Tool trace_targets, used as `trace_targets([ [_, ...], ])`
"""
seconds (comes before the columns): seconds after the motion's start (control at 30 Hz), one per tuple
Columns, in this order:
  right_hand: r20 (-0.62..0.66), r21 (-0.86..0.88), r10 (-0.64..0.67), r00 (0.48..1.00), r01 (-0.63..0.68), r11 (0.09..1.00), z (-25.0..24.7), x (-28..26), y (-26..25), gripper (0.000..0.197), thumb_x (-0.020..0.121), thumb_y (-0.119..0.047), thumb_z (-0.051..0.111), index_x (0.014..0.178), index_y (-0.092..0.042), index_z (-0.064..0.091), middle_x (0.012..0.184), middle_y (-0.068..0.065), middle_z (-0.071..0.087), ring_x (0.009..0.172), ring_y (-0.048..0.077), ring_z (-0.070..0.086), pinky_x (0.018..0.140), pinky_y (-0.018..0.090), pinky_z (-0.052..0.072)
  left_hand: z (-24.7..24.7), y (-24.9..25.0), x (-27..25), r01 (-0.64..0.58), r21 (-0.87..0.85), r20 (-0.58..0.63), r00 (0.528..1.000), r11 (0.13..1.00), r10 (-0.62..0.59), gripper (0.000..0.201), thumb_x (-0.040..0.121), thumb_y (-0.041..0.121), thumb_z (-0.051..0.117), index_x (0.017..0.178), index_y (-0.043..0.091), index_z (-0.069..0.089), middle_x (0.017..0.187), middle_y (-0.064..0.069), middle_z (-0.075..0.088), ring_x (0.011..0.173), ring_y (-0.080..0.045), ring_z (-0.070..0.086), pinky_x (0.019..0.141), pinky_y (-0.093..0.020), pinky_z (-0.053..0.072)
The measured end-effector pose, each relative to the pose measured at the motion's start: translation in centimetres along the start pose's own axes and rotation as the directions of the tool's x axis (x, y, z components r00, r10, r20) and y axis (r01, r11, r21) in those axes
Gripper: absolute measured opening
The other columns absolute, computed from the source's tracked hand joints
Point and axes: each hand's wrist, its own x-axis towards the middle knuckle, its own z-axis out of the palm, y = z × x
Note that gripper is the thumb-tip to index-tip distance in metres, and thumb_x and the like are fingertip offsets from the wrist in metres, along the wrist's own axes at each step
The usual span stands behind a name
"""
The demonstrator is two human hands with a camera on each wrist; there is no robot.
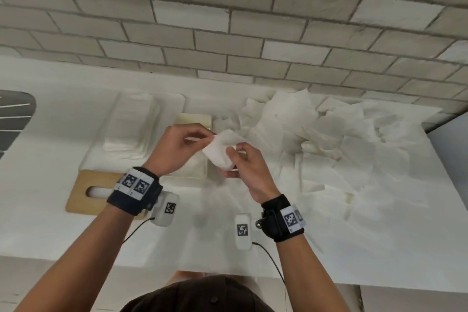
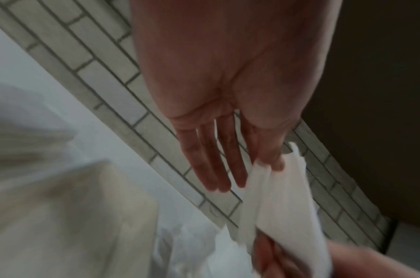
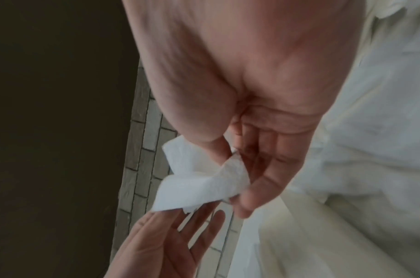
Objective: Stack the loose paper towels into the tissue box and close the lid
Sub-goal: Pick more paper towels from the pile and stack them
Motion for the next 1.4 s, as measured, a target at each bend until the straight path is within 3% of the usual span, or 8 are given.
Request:
trace_targets([
  [0.13, -0.056, 0.028, -0.006, 0.998, 0.008, 1.0, 3.6, 1.2, 1.6, 0.018, 0.105, -0.016, 0.067, 0.102, -0.002, 0.057, 0.104, 0.021, 0.077, 0.094, 0.036, 0.08, 0.092, 0.051, 0.065, -4.2, -1.7, 1.6, 0.156, -0.034, -0.105, 0.982, 0.987, -0.159, 0.014, 0.09, 0.003, 0.082, 0.09, 0.013, 0.072, 0.079, 0.007, 0.078, 0.078, -0.009, 0.074, 0.081, -0.032, 0.066],
  [0.33, -0.209, -0.166, -0.164, 0.964, 0.131, 0.977, 8.6, 3.8, 0.9, 0.04, 0.098, -0.008, 0.064, 0.124, -0.025, 0.037, 0.087, 0.008, 0.071, 0.074, 0.016, 0.071, 0.07, 0.031, 0.062, -6.9, -6.9, 3.6, 0.35, 0.006, -0.285, 0.899, 0.937, -0.334, 0.028, 0.088, 0.006, 0.083, 0.097, 0.007, 0.056, 0.088, -0.007, 0.071, 0.07, -0.02, 0.077, 0.076, -0.046, 0.067],
  [0.43, -0.108, -0.556, -0.268, 0.957, 0.165, 0.814, 10.9, 5.3, 1.3, 0.034, 0.098, 0.0, 0.051, 0.119, -0.026, 0.045, 0.074, 0.005, 0.06, 0.064, 0.02, 0.062, 0.064, 0.034, 0.055, -7.4, -9.0, 4.5, 0.244, 0.355, -0.221, 0.96, 0.903, -0.172, 0.019, 0.091, 0.008, 0.077, 0.092, 0.012, 0.058, 0.084, -0.001, 0.074, 0.077, -0.026, 0.077, 0.086, -0.045, 0.061],
  [0.7, -0.052, -0.844, 0.065, 0.997, -0.079, 0.53, 13.7, 6.0, 2.7, 0.035, 0.102, 0.006, 0.054, 0.136, 0.005, 0.048, 0.137, 0.027, 0.055, 0.122, 0.044, 0.063, 0.102, 0.045, 0.051, -7.0, -10.3, 5.4, -0.063, 0.579, 0.082, 0.996, 0.813, 0.019, 0.017, 0.097, 0.003, 0.066, 0.111, 0.012, 0.068, 0.123, -0.006, 0.057, 0.116, -0.028, 0.058, 0.099, -0.039, 0.048],
  [0.9, -0.101, -0.776, -0.023, 0.995, -0.065, 0.627, 13.7, 5.1, 3.0, 0.041, 0.097, 0.009, 0.055, 0.137, 0.0, 0.052, 0.134, 0.02, 0.056, 0.12, 0.039, 0.061, 0.098, 0.044, 0.051, -4.9, -10.0, 7.2, -0.268, 0.777, 0.486, 0.831, 0.57, -0.272, 0.025, 0.108, 0.024, 0.055, 0.131, 0.019, 0.062, 0.137, -0.004, 0.055, 0.127, -0.027, 0.051, 0.101, -0.043, 0.047],
  [1.17, 0.003, -0.962, -0.222, 0.975, 0.064, 0.266, 13.2, 3.7, 2.9, 0.045, 0.092, 0.007, 0.068, 0.135, -0.003, 0.057, 0.129, 0.018, 0.058, 0.108, 0.035, 0.067, 0.085, 0.04, 0.059, -2.9, -11.3, 7.7, -0.385, 0.808, 0.559, 0.739, 0.445, -0.376, 0.049, 0.098, 0.028, 0.069, 0.144, 0.027, 0.053, 0.135, -0.003, 0.054, 0.119, -0.027, 0.058, 0.08, -0.037, 0.047],
  [1.27, 0.2, -0.966, -0.191, 0.961, 0.225, 0.124, 13.1, 3.3, 3.5, 0.027, 0.105, -0.018, 0.055, 0.127, -0.007, 0.067, 0.121, 0.015, 0.065, 0.106, 0.035, 0.069, 0.076, 0.042, 0.054, -2.8, -10.6, 8.4, -0.444, 0.799, 0.58, 0.748, 0.406, -0.324, 0.036, 0.094, 0.012, 0.069, 0.127, 0.022, 0.057, 0.129, -0.005, 0.051, 0.11, -0.027, 0.054, 0.076, -0.039, 0.047],
  [1.4, 0.264, -0.964, 0.033, 0.964, 0.262, 0.05, 13.1, 3.3, 4.8, 0.069, 0.112, -0.057, 0.024, 0.125, -0.011, 0.073, 0.128, 0.016, 0.069, 0.113, 0.037, 0.066, 0.089, 0.045, 0.047, -1.4, -9.1, 8.9, -0.446, 0.822, 0.562, 0.732, 0.354, -0.384, 0.029, 0.089, -0.001, 0.07, 0.113, 0.014, 0.062, 0.132, -0.011, 0.051, 0.115, -0.031, 0.055, 0.083, -0.043, 0.052],
])
